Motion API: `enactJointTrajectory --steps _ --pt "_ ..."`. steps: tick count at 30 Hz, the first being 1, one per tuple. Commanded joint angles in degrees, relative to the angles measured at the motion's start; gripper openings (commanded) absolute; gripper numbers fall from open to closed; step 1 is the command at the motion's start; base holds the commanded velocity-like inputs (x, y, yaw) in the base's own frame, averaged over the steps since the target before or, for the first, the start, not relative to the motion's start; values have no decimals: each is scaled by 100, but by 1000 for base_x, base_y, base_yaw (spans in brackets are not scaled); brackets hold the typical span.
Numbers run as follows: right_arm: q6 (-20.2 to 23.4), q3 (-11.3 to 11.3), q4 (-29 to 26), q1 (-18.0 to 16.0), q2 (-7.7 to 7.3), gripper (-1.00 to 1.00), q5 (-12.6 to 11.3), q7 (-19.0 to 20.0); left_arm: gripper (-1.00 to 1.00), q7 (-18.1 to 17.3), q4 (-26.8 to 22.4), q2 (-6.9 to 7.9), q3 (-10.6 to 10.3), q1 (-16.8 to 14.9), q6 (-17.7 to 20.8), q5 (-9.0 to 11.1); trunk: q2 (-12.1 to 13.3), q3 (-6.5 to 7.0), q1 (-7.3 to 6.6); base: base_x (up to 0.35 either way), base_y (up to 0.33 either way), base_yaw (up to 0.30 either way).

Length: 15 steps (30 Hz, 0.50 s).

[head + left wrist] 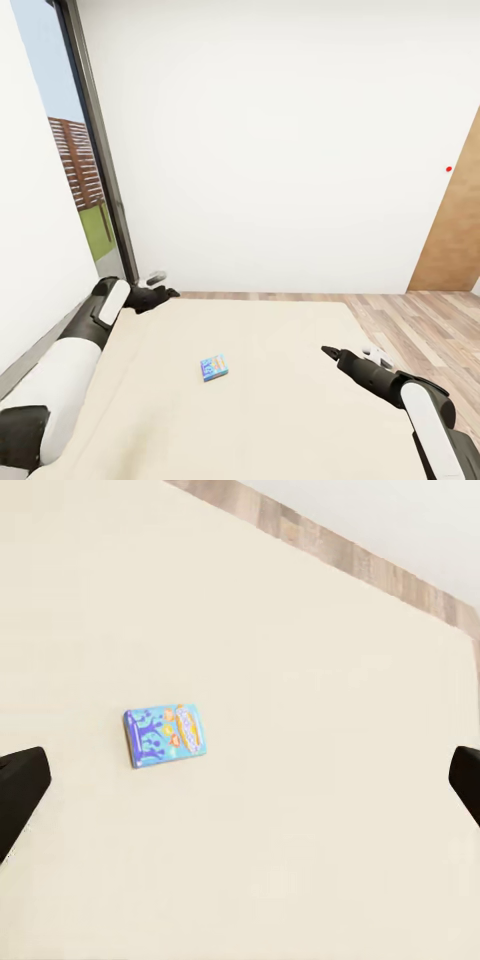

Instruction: Put all the toys in the child's room - the three board games (two on the bed and one on the table), the two jigsaw puzzles on the table, and the tennis ball on the table - inside the toy box on the table in the child's room.

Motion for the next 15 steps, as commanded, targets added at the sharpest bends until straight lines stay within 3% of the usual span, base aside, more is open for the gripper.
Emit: enactJointTrajectory --steps 1,5,9,12,15 --pt "18 -1 -5 -3 0 100 -61 -54 100 191 129 -74 -30 -139 -14 25 -6 -5 2 0 0 0" --pt "12 0 -5 -4 3 100 -55 -66 100 619 629 -382 -143 -796 -140 10 -6 -5 2 0 0 0" --pt "11 3 -5 -5 4 100 -53 -70 100 745 815 -581 -176 -1189 -176 -87 -6 -5 2 0 0 0" --pt "14 7 -5 -1 2 100 -52 -66 100 785 881 -709 -186 -1413 -195 -312 -6 -5 2 0 0 0" --pt "15 17 -5 1 3 100 -56 -50 100 804 963 -820 -186 -1547 -363 -665 -6 -5 2 0 0 0"
